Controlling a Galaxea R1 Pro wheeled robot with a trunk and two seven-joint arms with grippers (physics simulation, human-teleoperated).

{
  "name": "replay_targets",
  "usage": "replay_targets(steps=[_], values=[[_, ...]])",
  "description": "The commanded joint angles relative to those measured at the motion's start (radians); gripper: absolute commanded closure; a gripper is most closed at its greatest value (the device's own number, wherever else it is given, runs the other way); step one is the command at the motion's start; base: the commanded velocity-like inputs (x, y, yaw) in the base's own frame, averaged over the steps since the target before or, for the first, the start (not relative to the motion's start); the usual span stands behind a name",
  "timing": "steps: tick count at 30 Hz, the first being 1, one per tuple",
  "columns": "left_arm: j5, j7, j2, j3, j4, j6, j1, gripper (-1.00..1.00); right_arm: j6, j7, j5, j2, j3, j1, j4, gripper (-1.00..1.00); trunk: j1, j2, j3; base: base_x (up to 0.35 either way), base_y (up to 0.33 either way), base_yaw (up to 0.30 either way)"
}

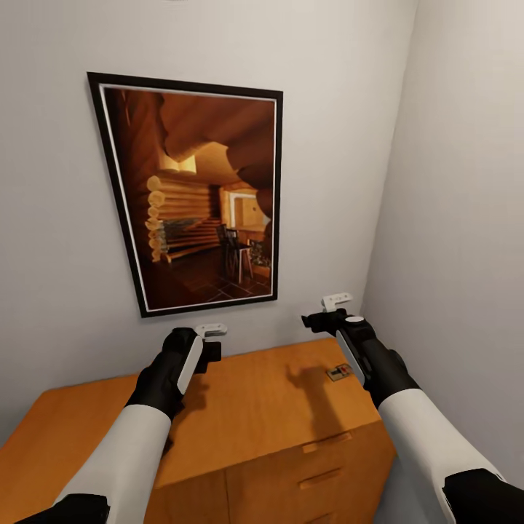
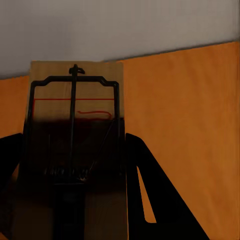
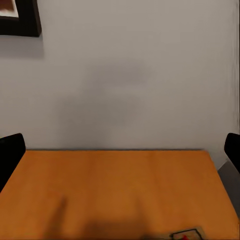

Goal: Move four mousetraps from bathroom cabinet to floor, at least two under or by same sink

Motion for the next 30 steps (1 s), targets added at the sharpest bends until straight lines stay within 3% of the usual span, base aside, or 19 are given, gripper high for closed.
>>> replay_targets(steps=[1, 15, 30], values=[[0.005, 0.006, -0.001, 0.002, -0.001, 0.004, 0.000, 1.00, 0.005, 0.002, 0.000, 0.000, 0.000, 0.000, 0.001, -1.00, 0.000, -0.001, 0.001, 0.000, 0.178, -0.215], [0.005, 0.006, -0.001, 0.002, -0.001, 0.004, 0.000, 1.00, 0.005, 0.002, 0.002, 0.000, 0.000, 0.000, 0.012, -1.00, 0.000, -0.001, 0.018, 0.000, 0.142, -0.214], [0.005, 0.006, -0.001, 0.002, -0.001, 0.004, 0.000, 1.00, 0.005, 0.002, 0.002, 0.000, 0.000, 0.000, 0.013, -1.00, 0.000, -0.001, 0.037, 0.000, 0.035, -0.214]])
